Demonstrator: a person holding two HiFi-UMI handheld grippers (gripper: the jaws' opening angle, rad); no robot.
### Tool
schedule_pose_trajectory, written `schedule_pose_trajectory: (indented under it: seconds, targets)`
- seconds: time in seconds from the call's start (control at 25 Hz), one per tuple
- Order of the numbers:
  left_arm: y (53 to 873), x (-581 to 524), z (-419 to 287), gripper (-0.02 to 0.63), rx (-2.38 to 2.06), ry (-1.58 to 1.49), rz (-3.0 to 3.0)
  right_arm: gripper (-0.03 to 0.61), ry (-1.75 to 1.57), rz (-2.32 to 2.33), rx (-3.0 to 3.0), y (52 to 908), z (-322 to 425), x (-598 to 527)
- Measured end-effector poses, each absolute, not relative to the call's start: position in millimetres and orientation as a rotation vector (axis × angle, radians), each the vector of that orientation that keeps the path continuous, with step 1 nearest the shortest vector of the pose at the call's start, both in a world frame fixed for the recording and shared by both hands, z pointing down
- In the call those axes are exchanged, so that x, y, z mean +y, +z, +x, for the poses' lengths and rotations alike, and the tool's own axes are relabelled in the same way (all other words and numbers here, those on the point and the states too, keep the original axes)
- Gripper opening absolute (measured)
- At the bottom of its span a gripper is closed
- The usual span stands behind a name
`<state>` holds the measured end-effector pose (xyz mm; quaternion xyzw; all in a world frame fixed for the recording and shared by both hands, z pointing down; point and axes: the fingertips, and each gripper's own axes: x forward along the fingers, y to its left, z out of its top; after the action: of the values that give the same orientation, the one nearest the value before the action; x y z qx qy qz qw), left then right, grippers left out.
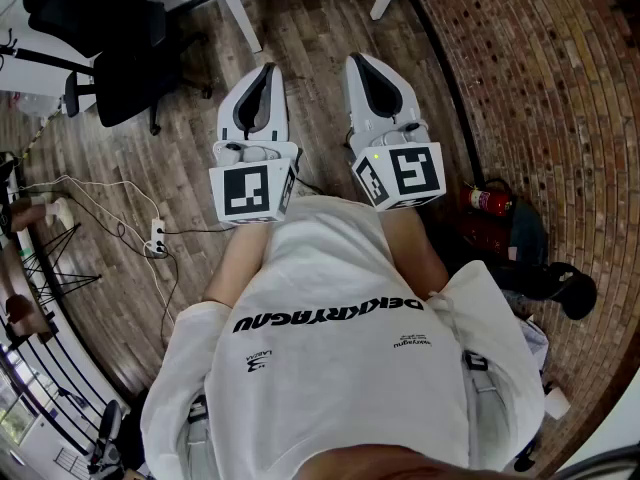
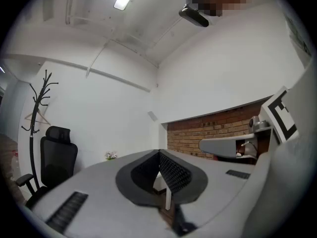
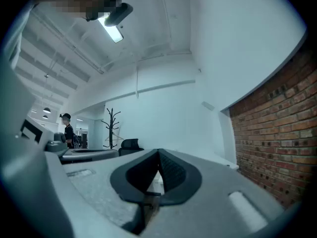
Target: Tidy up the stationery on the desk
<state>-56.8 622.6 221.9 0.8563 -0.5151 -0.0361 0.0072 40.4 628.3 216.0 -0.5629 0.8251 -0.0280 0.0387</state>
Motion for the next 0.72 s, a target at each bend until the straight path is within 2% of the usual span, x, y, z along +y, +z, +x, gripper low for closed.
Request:
schedule_pose_trajectory:
  seconds: [0.72]
  targets:
    - [244,553,-101,-0.003,-1.56,-0.134,2.651,0.002,-0.12,-1.797,2.478,225,9,564]
